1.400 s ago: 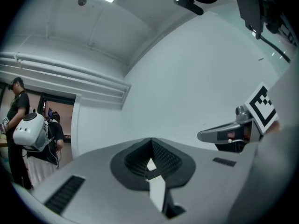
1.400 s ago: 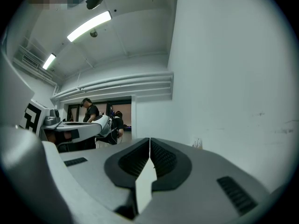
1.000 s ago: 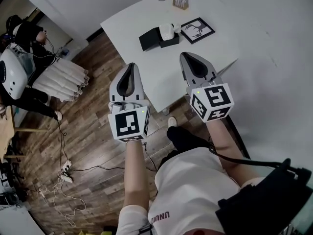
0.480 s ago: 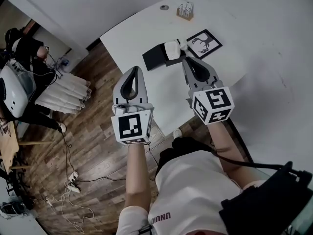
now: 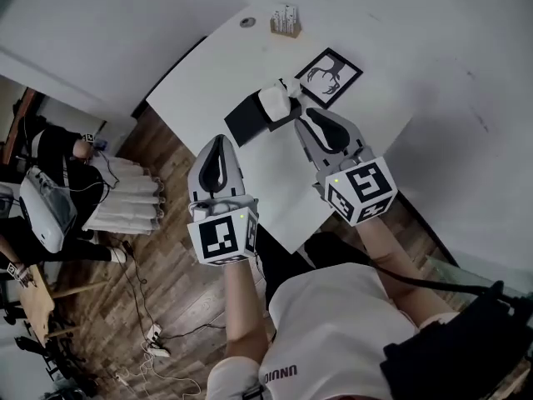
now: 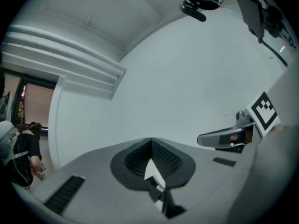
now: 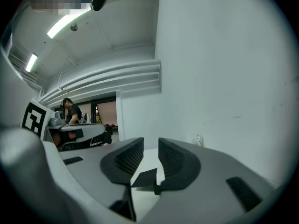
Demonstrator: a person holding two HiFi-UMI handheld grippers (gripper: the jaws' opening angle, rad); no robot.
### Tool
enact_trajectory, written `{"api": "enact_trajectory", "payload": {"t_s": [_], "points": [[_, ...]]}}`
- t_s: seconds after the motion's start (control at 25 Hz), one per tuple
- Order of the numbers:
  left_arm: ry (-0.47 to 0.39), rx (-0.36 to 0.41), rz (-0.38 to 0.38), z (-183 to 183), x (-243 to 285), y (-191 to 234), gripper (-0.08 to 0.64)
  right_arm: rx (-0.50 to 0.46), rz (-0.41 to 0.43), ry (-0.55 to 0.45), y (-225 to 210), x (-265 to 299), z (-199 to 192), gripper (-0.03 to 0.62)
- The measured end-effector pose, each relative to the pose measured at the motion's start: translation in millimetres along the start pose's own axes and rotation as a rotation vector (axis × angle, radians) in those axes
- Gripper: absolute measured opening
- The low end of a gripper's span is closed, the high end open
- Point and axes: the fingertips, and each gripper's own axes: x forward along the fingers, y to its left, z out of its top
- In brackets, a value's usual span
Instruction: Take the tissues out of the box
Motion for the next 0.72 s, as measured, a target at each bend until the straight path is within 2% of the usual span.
{"api": "enact_trajectory", "payload": {"t_s": [0.16,0.28,0.48,0.72], "points": [[0.033,0.048,-0.092,-18,29,3,0.012,-0.051,-0.017,0.064,7,21,-22,0.157],[0.042,0.051,-0.167,-24,45,6,0.012,-0.043,-0.048,0.104,7,38,-38,0.189],[0.072,0.056,-0.298,-42,79,14,0.012,-0.015,-0.165,0.174,-10,70,-59,0.269],[0.084,0.013,-0.451,-56,118,22,0.012,-0.02,-0.306,0.273,-27,99,-86,0.304]]}}
